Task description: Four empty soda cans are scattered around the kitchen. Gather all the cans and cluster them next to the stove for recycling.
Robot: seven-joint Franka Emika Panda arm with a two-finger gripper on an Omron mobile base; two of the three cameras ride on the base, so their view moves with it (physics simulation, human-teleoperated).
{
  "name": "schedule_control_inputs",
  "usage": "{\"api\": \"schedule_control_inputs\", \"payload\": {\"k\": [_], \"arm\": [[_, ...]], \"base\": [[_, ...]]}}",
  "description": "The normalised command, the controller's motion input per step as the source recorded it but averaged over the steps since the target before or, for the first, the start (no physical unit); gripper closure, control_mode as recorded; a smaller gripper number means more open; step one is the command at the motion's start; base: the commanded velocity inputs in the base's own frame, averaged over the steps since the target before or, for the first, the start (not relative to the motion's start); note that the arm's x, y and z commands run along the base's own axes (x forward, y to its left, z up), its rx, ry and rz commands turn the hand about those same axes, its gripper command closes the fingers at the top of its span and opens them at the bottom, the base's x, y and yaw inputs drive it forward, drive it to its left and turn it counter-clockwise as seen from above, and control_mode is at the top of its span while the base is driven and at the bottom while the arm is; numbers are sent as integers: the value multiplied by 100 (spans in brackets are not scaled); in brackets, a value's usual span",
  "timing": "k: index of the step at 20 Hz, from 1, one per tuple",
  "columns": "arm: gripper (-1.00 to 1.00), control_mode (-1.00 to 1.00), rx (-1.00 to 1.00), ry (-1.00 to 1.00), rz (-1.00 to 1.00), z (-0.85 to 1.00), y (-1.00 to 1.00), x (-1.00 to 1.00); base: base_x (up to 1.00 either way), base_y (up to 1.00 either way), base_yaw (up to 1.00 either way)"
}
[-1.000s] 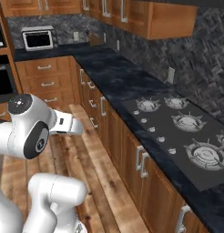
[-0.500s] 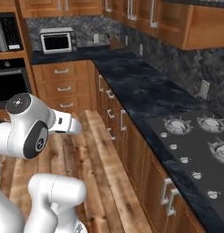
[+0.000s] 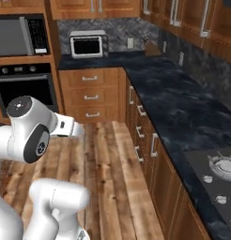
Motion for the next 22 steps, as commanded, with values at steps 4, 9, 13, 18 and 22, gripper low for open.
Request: {"api": "schedule_control_inputs", "payload": {"k": [4, 9, 13, 18, 22], "arm": [[-100, 100, 0, 0, 0, 0, 0, 0], [-100, 100, 0, 0, 0, 0, 0, 0], [-100, 100, 0, 0, 0, 0, 0, 0], [-100, 100, 0, 0, 0, 0, 0, 0], [-100, 100, 0, 0, 0, 0, 0, 0]], "base": [[-2, 0, 50], [-4, 3, 50], [42, 26, 34], [95, 17, 21], [100, 6, 19]]}}
